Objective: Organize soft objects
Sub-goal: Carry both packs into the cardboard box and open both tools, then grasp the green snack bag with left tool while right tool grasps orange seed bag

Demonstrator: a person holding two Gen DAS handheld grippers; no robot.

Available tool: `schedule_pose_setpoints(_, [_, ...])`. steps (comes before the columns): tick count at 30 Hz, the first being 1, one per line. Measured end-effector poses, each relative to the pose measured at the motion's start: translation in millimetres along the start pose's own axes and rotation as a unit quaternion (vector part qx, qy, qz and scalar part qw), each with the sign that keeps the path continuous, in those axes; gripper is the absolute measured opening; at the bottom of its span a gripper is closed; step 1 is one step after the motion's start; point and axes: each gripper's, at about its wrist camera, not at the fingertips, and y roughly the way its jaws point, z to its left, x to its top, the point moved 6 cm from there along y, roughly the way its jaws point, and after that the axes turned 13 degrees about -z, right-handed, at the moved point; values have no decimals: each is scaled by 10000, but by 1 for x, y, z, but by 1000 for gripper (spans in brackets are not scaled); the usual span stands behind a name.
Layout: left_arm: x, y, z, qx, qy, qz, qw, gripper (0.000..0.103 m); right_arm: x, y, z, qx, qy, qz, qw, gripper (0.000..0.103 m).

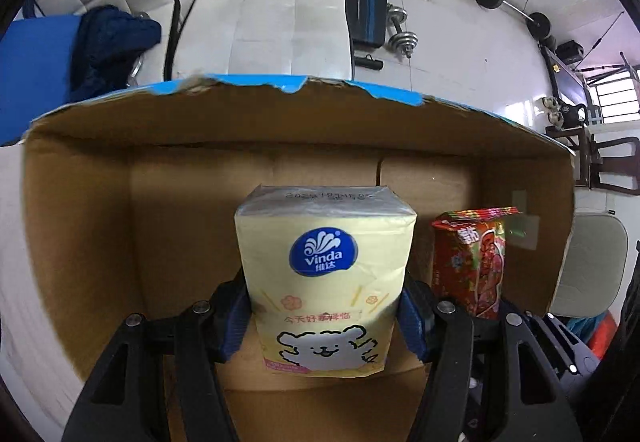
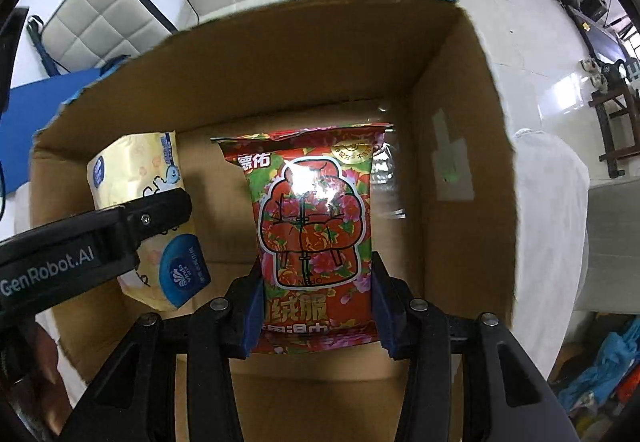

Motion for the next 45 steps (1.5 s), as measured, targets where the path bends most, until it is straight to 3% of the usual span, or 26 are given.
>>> schedule_pose_setpoints(3, [8, 8, -2, 22, 84, 84, 9999, 61, 3, 11, 1, -22, -75, 74, 9999, 50])
schedule_pose_setpoints(4, [9, 10, -2, 67, 120, 98, 9999, 61, 5, 15, 2, -11, -71, 104, 9999, 55])
schedule_pose_setpoints(5, [10, 10, -2, 122, 127, 112, 9998, 61, 5, 14, 2, -51, -83, 87, 9999, 70])
schedule_pose_setpoints(6, [11, 10, -3, 164, 139, 103, 9997, 61, 2, 11, 3, -66, -89, 43, 9999, 77])
schedule_pose_setpoints(9, [13, 1, -4, 261, 242, -43, 9994, 63, 2, 3, 8, 0, -121, -12, 9999, 78])
schedule_pose_setpoints(13, [16, -11, 1, 381, 326, -239, 9985, 77, -4, -7, 6, -83, -172, -46, 9998, 85])
schedule_pose_setpoints(17, [16, -19, 11, 550, 377, -417, 9969, 93, -23, -26, 4, -75, -194, -39, 9998, 103])
schedule_pose_setpoints(19, [13, -28, 15, 661, 422, -541, 9955, 98, -34, -32, 4, -55, -207, -49, 9998, 103])
schedule_pose_setpoints(25, [-18, -66, 26, 669, 390, -904, 9929, 98, -72, -74, 7, -125, -276, -227, 9993, 103])
schedule_pose_setpoints(31, [-59, -114, 28, 943, 543, -1312, 9854, 98, -91, -115, 12, -70, -352, -491, 9981, 103])
schedule_pose_setpoints(37, [-93, -160, 29, 969, 489, -1772, 9782, 98, -105, -167, 16, -66, -468, -845, 9953, 103])
schedule_pose_setpoints(45, [-132, -209, 24, 844, 371, -2097, 9734, 98, -139, -220, 23, 144, -512, -1121, 9923, 103])
